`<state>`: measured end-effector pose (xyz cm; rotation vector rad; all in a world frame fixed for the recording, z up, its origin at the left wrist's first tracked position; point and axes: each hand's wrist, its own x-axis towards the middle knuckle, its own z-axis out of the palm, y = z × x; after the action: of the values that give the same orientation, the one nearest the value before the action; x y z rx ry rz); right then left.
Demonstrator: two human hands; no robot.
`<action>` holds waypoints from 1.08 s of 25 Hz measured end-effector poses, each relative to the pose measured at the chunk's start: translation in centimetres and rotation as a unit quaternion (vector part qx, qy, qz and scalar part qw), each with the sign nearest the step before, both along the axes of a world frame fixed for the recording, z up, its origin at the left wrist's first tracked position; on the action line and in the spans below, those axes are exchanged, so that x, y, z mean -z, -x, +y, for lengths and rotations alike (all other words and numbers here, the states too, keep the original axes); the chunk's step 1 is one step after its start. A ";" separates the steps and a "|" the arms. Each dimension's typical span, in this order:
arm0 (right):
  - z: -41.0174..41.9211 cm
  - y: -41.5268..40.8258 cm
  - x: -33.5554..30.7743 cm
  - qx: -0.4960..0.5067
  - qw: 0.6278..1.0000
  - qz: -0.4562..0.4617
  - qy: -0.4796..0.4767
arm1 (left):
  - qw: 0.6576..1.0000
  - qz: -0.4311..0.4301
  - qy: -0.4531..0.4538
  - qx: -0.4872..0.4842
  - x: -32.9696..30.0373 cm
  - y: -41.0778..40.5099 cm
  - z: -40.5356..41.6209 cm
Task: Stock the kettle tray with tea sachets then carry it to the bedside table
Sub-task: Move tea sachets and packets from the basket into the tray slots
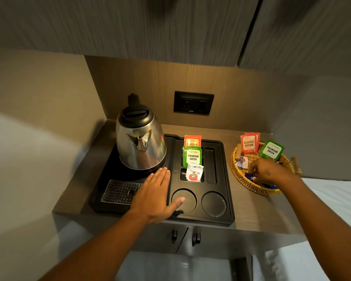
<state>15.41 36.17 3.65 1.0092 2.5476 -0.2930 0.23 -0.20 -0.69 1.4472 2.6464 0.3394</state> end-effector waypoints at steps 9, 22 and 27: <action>-6.3 4.0 -3.3 0.149 0.942 0.295 0.056 | 1.000 0.004 0.009 -0.001 -0.1 0.1 0.0; -1.0 -0.2 -1.1 0.268 0.926 0.251 -0.090 | 1.000 0.002 0.001 -0.002 -0.1 0.1 0.1; 1.1 -3.6 1.1 0.287 0.938 0.188 -0.052 | 1.000 -0.004 0.004 -0.004 0.1 0.2 0.1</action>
<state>18.98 37.28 2.51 1.8939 2.5452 -0.5582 0.03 -0.08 -0.77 1.4294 2.6446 0.3333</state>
